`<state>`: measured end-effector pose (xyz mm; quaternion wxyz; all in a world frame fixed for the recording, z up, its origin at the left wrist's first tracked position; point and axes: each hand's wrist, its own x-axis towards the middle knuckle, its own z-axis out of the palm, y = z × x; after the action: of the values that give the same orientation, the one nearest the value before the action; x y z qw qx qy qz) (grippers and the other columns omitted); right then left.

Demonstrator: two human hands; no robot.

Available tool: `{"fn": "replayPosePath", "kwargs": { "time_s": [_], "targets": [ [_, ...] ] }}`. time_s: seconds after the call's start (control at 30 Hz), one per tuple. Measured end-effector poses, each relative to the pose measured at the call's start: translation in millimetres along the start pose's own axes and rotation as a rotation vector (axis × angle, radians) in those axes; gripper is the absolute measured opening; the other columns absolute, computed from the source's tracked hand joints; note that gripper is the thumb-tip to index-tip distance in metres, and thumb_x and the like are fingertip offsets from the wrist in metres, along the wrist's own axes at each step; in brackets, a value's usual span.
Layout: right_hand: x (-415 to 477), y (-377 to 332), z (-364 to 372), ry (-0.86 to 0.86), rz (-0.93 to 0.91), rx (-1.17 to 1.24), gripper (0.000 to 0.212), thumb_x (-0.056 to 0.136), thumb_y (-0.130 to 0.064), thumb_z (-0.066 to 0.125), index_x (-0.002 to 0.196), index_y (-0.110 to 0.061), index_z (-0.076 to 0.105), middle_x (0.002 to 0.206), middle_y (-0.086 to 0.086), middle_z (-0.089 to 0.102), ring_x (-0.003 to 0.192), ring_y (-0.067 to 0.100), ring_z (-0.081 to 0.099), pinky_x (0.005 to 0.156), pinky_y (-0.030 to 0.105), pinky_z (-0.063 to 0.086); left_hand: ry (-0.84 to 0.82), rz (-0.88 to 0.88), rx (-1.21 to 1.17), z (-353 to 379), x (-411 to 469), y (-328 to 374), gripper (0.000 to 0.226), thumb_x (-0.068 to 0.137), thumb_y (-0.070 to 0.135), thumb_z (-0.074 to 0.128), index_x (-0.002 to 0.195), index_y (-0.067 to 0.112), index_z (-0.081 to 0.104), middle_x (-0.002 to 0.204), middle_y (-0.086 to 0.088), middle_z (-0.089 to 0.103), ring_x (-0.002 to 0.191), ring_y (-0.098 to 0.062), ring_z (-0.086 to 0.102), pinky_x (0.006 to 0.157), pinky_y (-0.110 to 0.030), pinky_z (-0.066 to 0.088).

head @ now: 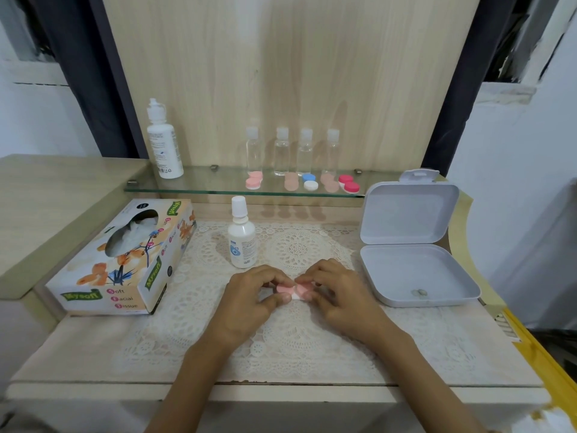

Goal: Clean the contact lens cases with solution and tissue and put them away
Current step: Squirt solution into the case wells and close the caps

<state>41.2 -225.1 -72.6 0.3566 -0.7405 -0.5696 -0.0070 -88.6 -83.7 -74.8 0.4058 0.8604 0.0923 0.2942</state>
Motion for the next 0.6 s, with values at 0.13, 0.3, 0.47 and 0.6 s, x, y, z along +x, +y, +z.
{"fn": "replayPosePath", "kwargs": {
  "time_s": [0.13, 0.3, 0.47, 0.6],
  "targets": [
    [2.2, 0.4, 0.9, 0.027, 0.018, -0.015, 0.028, 0.08, -0.034, 0.064, 0.1, -0.016, 0.07, 0.09, -0.008, 0.058, 0.088, 0.005, 0.048, 0.075, 0.01, 0.033, 0.005, 0.006, 0.011, 0.1, -0.1, -0.1, 0.024, 0.071, 0.006, 0.078, 0.089, 0.02, 0.072, 0.093, 0.015, 0.067, 0.089, -0.005, 0.063, 0.082, -0.017, 0.048],
    [1.9, 1.3, 1.3, 0.025, 0.041, -0.036, 0.029, 0.079, -0.045, 0.068, 0.096, -0.022, 0.064, 0.088, -0.014, 0.054, 0.088, -0.001, 0.044, 0.071, 0.011, 0.031, 0.003, 0.01, 0.017, 0.1, 0.4, -0.4, 0.023, 0.071, 0.005, 0.078, 0.089, 0.018, 0.072, 0.09, 0.013, 0.068, 0.089, -0.006, 0.063, 0.082, -0.018, 0.049],
    [-1.1, -2.5, 1.1, -0.005, -0.018, -0.063, 0.031, 0.084, -0.034, 0.061, 0.111, -0.019, 0.063, 0.097, -0.015, 0.051, 0.092, -0.007, 0.039, 0.075, 0.004, 0.028, 0.006, 0.004, 0.007, 0.9, 1.1, -0.1, 0.023, 0.071, 0.006, 0.078, 0.09, 0.019, 0.073, 0.09, 0.013, 0.069, 0.089, -0.005, 0.063, 0.082, -0.017, 0.048],
    [0.8, -3.5, 1.8, -0.016, -0.034, -0.072, 0.021, 0.085, -0.026, 0.06, 0.103, -0.016, 0.065, 0.093, -0.012, 0.051, 0.089, -0.005, 0.038, 0.076, 0.004, 0.029, 0.007, 0.001, 0.019, 0.4, 0.8, -0.4, 0.023, 0.071, 0.007, 0.078, 0.089, 0.02, 0.072, 0.09, 0.015, 0.068, 0.088, -0.004, 0.063, 0.082, -0.018, 0.049]
  ]
}}
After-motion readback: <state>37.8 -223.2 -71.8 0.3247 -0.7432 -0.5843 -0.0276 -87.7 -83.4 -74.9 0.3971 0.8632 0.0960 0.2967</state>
